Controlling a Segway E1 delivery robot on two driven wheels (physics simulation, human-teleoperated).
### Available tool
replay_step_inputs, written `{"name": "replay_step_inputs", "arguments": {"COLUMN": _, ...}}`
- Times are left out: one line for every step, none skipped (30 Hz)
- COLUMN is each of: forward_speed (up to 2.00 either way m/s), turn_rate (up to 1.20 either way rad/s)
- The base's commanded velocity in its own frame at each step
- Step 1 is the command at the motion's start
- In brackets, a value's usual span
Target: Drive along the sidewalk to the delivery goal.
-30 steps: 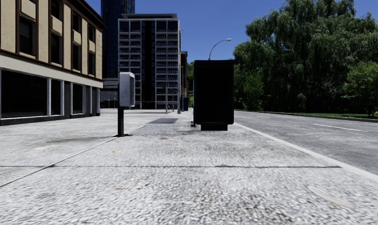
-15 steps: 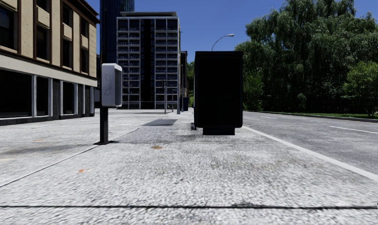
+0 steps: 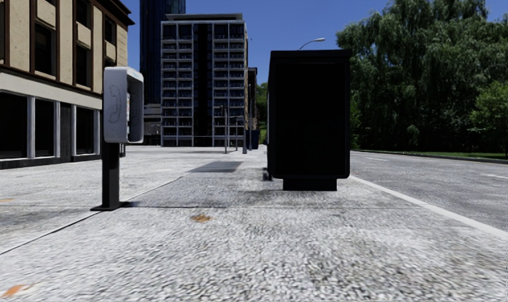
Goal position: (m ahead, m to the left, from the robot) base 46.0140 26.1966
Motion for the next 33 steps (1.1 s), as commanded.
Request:
{"name": "replay_step_inputs", "arguments": {"forward_speed": 2.0, "turn_rate": 0.26}}
{"name": "replay_step_inputs", "arguments": {"forward_speed": 2.0, "turn_rate": 0.26}}
{"name": "replay_step_inputs", "arguments": {"forward_speed": 2.0, "turn_rate": 0.26}}
{"name": "replay_step_inputs", "arguments": {"forward_speed": 2.0, "turn_rate": 0.26}}
{"name": "replay_step_inputs", "arguments": {"forward_speed": 2.0, "turn_rate": 0.26}}
{"name": "replay_step_inputs", "arguments": {"forward_speed": 2.0, "turn_rate": 0.26}}
{"name": "replay_step_inputs", "arguments": {"forward_speed": 2.0, "turn_rate": 0.26}}
{"name": "replay_step_inputs", "arguments": {"forward_speed": 2.0, "turn_rate": 0.26}}
{"name": "replay_step_inputs", "arguments": {"forward_speed": 2.0, "turn_rate": 0.26}}
{"name": "replay_step_inputs", "arguments": {"forward_speed": 2.0, "turn_rate": 0.26}}
{"name": "replay_step_inputs", "arguments": {"forward_speed": 2.0, "turn_rate": 0.26}}
{"name": "replay_step_inputs", "arguments": {"forward_speed": 2.0, "turn_rate": 0.26}}
{"name": "replay_step_inputs", "arguments": {"forward_speed": 2.0, "turn_rate": 0.26}}
{"name": "replay_step_inputs", "arguments": {"forward_speed": 2.0, "turn_rate": 0.26}}
{"name": "replay_step_inputs", "arguments": {"forward_speed": 2.0, "turn_rate": 0.26}}
{"name": "replay_step_inputs", "arguments": {"forward_speed": 2.0, "turn_rate": 0.26}}
{"name": "replay_step_inputs", "arguments": {"forward_speed": 2.0, "turn_rate": 0.26}}
{"name": "replay_step_inputs", "arguments": {"forward_speed": 2.0, "turn_rate": 0.26}}
{"name": "replay_step_inputs", "arguments": {"forward_speed": 2.0, "turn_rate": 0.26}}
{"name": "replay_step_inputs", "arguments": {"forward_speed": 2.0, "turn_rate": 0.26}}
{"name": "replay_step_inputs", "arguments": {"forward_speed": 2.0, "turn_rate": 0.26}}
{"name": "replay_step_inputs", "arguments": {"forward_speed": 2.0, "turn_rate": 0.26}}
{"name": "replay_step_inputs", "arguments": {"forward_speed": 2.0, "turn_rate": 0.26}}
{"name": "replay_step_inputs", "arguments": {"forward_speed": 2.0, "turn_rate": 0.26}}
{"name": "replay_step_inputs", "arguments": {"forward_speed": 2.0, "turn_rate": 0.26}}
{"name": "replay_step_inputs", "arguments": {"forward_speed": 2.0, "turn_rate": 0.26}}
{"name": "replay_step_inputs", "arguments": {"forward_speed": 2.0, "turn_rate": 0.26}}
{"name": "replay_step_inputs", "arguments": {"forward_speed": 2.0, "turn_rate": 0.26}}
{"name": "replay_step_inputs", "arguments": {"forward_speed": 2.0, "turn_rate": 0.26}}
{"name": "replay_step_inputs", "arguments": {"forward_speed": 2.0, "turn_rate": 0.26}}
{"name": "replay_step_inputs", "arguments": {"forward_speed": 2.0, "turn_rate": 0.26}}
{"name": "replay_step_inputs", "arguments": {"forward_speed": 2.0, "turn_rate": 0.26}}
{"name": "replay_step_inputs", "arguments": {"forward_speed": 2.0, "turn_rate": 0.26}}
